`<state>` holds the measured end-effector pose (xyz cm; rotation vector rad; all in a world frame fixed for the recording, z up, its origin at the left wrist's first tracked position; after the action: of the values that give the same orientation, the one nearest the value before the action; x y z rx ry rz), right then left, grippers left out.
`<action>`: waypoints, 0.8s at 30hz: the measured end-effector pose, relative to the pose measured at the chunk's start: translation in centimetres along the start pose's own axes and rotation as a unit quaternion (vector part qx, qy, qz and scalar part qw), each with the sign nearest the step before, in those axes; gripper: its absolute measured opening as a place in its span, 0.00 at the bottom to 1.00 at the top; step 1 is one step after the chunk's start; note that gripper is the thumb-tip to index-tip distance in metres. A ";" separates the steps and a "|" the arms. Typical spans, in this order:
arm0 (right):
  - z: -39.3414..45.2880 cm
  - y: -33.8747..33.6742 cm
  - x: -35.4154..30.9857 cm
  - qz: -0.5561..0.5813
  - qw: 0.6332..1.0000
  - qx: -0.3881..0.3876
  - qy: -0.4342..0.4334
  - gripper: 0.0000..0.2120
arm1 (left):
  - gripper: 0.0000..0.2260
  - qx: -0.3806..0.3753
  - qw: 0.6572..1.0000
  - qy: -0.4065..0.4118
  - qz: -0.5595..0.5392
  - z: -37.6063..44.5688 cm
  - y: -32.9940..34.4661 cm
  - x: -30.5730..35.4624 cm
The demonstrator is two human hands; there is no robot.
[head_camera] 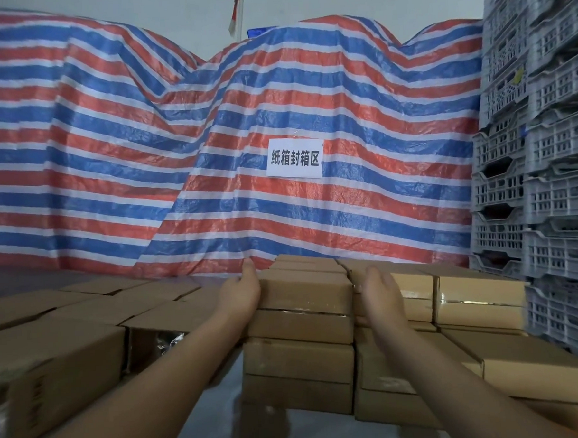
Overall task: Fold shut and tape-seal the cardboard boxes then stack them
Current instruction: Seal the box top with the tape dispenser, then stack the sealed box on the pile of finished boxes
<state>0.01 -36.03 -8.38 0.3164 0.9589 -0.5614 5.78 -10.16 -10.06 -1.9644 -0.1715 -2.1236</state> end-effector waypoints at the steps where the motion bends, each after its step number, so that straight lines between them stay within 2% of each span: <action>1: -1.0 -0.7 -0.8 -0.001 0.999 0.009 -0.036 0.13 | 0.19 0.000 0.999 0.036 -0.002 -1.2 -0.5 0.2; 2: -2.2 -1.3 -1.6 -0.005 0.997 0.011 -0.070 0.13 | 0.17 -0.001 0.997 0.071 -0.010 -2.5 -0.9 0.1; 4: -5.1 -2.2 -2.6 -0.019 0.992 -0.010 -0.122 0.13 | 0.18 0.005 0.992 0.126 -0.012 -5.4 -1.9 -0.7; 7: -9.6 -2.6 -1.9 -0.037 0.985 -0.082 -0.149 0.14 | 0.17 0.038 0.984 0.160 0.061 -8.9 -3.6 -3.1; 9: -12.0 -2.2 0.1 -0.058 0.981 -0.133 -0.132 0.14 | 0.17 0.015 0.982 0.159 0.096 -10.3 -4.0 -4.9; 11: -13.4 -2.0 2.1 -0.066 0.979 -0.149 -0.123 0.13 | 0.16 -0.014 0.984 0.136 0.110 -11.0 -4.1 -6.9; 15: -14.2 -1.8 5.0 -0.090 0.976 -0.182 -0.081 0.11 | 0.15 -0.011 0.974 0.124 0.187 -11.6 -4.7 -9.5; 19: -14.4 -1.7 5.8 -0.161 0.955 -0.212 -0.129 0.12 | 0.14 0.000 0.973 0.119 0.198 -11.4 -5.7 -10.6; 24: -14.8 -1.7 5.4 -0.160 0.949 -0.230 -0.143 0.14 | 0.12 0.005 0.965 0.140 0.224 -12.3 -5.8 -10.0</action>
<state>-8.63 -31.76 -21.01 -0.3382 0.8329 -0.6384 -6.90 -6.62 -20.61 -1.4917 0.2850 -2.0475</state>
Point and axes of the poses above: each hand's wrist, its own z-axis towards the middle knuckle, its own y-axis out of the palm, x = y × z, the point moved 7 cm from there along z, towards the middle knuckle, and after that the axes turned 9 degrees about -y, right-handed, at the moved point
